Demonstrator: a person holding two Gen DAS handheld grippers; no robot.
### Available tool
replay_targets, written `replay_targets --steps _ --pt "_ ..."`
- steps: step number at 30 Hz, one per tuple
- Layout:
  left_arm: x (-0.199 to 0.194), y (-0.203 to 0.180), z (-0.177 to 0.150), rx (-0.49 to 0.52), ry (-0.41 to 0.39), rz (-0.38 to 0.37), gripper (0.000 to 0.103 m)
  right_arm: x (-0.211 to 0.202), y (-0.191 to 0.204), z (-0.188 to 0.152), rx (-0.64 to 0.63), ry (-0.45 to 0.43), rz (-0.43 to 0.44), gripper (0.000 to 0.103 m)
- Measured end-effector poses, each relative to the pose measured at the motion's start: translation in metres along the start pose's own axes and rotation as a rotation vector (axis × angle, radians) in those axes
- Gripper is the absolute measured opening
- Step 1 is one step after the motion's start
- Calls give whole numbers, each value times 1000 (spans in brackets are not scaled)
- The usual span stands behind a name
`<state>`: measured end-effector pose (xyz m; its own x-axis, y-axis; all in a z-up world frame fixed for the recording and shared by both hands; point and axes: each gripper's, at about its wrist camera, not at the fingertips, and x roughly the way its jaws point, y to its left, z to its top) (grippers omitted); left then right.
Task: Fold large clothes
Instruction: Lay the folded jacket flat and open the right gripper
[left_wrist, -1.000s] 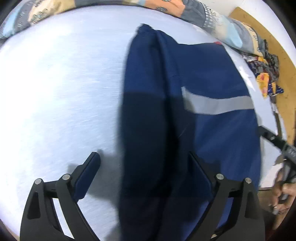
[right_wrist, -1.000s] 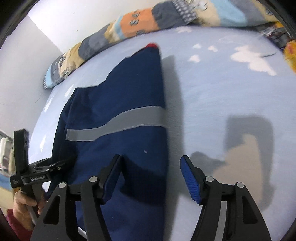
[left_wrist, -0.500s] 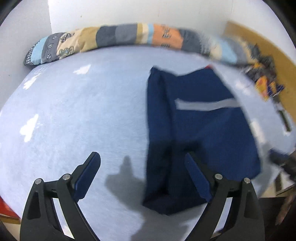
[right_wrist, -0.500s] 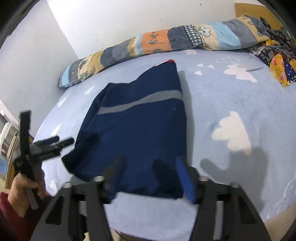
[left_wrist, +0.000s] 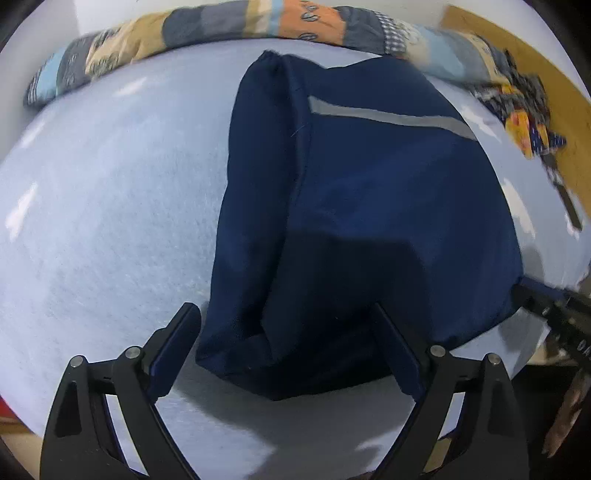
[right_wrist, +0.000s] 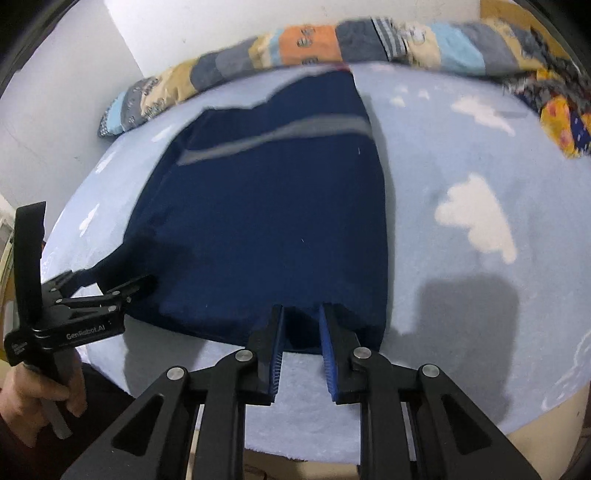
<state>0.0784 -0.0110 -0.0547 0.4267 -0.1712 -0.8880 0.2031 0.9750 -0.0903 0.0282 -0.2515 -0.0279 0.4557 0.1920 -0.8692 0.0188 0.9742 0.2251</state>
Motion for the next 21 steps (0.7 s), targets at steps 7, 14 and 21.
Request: replay_targets --steps 7,14,21 --pt "-5 -12 -10 49 -83 79 96 11 0 0 6 24 -2 18" --pt "-6 -15 -13 50 -119 109 96 8 3 -2 -9 14 -20 18" --pt "-7 -18 -13 65 -132 129 96 6 5 -2 -9 9 -16 21"
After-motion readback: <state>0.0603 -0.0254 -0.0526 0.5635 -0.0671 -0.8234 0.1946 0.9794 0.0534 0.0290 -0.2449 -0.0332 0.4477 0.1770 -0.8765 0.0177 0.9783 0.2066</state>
